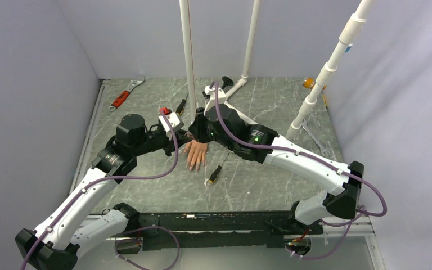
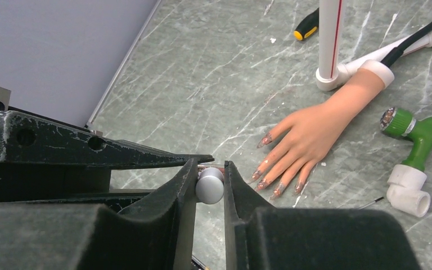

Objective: Paint the nails
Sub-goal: Unscrew the nail polish bottle.

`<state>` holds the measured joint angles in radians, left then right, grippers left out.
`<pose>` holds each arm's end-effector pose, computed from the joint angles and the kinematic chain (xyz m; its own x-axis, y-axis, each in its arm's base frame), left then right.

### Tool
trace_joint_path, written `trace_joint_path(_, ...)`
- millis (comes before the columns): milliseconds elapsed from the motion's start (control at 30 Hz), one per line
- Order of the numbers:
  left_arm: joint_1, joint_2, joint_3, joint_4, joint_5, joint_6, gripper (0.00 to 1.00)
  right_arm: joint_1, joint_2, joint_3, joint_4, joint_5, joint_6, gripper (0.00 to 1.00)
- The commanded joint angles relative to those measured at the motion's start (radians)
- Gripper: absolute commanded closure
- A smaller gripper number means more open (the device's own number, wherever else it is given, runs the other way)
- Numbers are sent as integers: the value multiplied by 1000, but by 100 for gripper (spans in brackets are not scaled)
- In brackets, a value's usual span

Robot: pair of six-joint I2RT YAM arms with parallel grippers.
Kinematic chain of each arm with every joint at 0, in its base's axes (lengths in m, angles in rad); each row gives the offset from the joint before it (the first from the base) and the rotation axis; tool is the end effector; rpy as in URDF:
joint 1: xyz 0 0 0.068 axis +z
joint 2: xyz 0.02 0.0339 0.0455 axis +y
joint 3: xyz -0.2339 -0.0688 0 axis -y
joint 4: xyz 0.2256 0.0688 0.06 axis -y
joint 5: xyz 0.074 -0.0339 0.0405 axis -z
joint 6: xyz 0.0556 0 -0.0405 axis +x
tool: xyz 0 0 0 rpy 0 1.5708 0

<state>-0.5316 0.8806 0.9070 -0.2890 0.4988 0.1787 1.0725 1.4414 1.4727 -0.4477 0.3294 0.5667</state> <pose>0.1707 -0.1312 0.3279 -0.0703 0.2224 -0.9724 0.8697 0.4911 0.0495 0.1731 0.2806 0.3613 -0.5334 0.0825 -0.8418 -0.4782 0.7915 0.3806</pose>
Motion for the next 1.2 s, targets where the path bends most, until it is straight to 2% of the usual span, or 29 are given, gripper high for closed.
trace_joint_path(0, -4, -17, 17, 53, -4, -2, 100, 4, 13, 45, -18, -19, -6, 84)
trace_joint_path(200, -2, -16, 17, 53, -2, -2, 100, 7, 15, 34, -18, -31, -22, 100)
trace_joint_path(400, -3, -11, 17, 47, 18, 8, 100, 13, -7, -28, 29, -59, -81, 100)
trace_joint_path(733, -3, 15, 21, 34, 206, 39, 100, 18, -81, -175, 145, -162, -274, 100)
trace_joint_path(1167, -2, 36, 26, 22, 303, 54, 100, 18, -204, -297, 219, -287, -410, 100)
